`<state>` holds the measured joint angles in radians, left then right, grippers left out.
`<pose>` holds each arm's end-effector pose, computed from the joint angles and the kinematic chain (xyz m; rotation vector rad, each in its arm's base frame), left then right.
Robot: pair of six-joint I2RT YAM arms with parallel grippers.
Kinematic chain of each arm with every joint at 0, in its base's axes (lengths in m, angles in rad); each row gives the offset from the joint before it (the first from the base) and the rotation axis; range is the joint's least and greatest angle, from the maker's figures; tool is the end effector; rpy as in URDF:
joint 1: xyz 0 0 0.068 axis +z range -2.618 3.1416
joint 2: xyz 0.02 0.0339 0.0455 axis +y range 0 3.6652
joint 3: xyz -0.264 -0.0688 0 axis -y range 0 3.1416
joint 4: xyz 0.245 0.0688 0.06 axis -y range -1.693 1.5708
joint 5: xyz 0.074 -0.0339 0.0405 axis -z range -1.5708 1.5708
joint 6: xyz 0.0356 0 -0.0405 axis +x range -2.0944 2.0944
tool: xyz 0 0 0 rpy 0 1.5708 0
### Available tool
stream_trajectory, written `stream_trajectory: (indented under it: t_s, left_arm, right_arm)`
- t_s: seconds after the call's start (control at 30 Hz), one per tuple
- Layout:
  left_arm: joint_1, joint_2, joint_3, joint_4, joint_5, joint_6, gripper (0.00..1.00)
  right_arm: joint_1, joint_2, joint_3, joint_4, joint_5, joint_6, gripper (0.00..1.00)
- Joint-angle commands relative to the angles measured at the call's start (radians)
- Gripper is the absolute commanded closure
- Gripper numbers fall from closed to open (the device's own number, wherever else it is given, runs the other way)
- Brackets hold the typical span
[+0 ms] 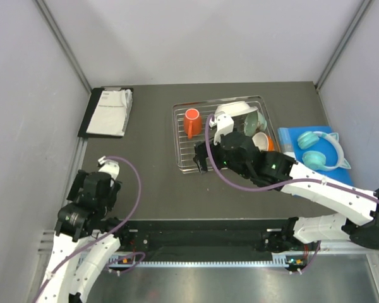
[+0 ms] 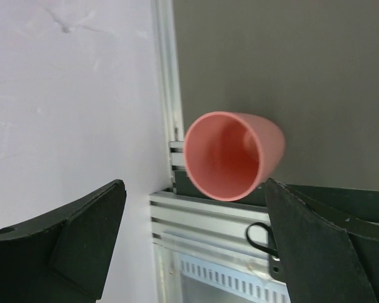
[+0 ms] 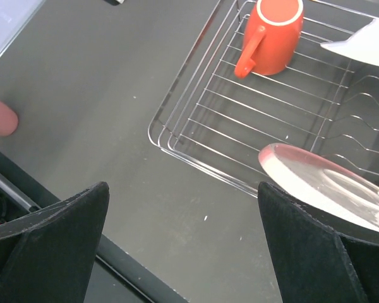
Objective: Load the mixed dishes into the dish rack
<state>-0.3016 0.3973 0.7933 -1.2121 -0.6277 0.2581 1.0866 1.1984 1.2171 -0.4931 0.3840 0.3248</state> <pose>0.0539 0.0051 0.2906 0.3483 2.2755 0.7212 0.1342 0.2265 0.3751 -0.5311 1.9746 0.5037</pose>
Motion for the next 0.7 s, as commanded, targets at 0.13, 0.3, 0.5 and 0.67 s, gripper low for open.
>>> stream_trajectory:
  t_s: [0.13, 0.3, 0.5, 0.67]
  left_arm:
    - [0.012, 0.026, -0.042, -0.004, 0.102, -0.122, 0.05]
    - [0.012, 0.037, -0.054, -0.004, 0.117, -0.126, 0.08]
    - [0.012, 0.115, -0.120, 0.028, 0.169, -0.057, 0.17]
    - [0.012, 0.149, -0.146, 0.098, 0.215, 0.009, 0.18]
  right_arm:
    - [0.044, -0.034, 0.033, 0.022, 0.052, 0.049, 0.00]
    - [0.055, -0.030, 0.047, 0.004, 0.076, 0.057, 0.00]
    - [0.065, -0.026, 0.062, -0.005, 0.088, 0.077, 0.00]
    - [0.076, -0.025, 0.073, -0.025, 0.104, 0.083, 0.00]
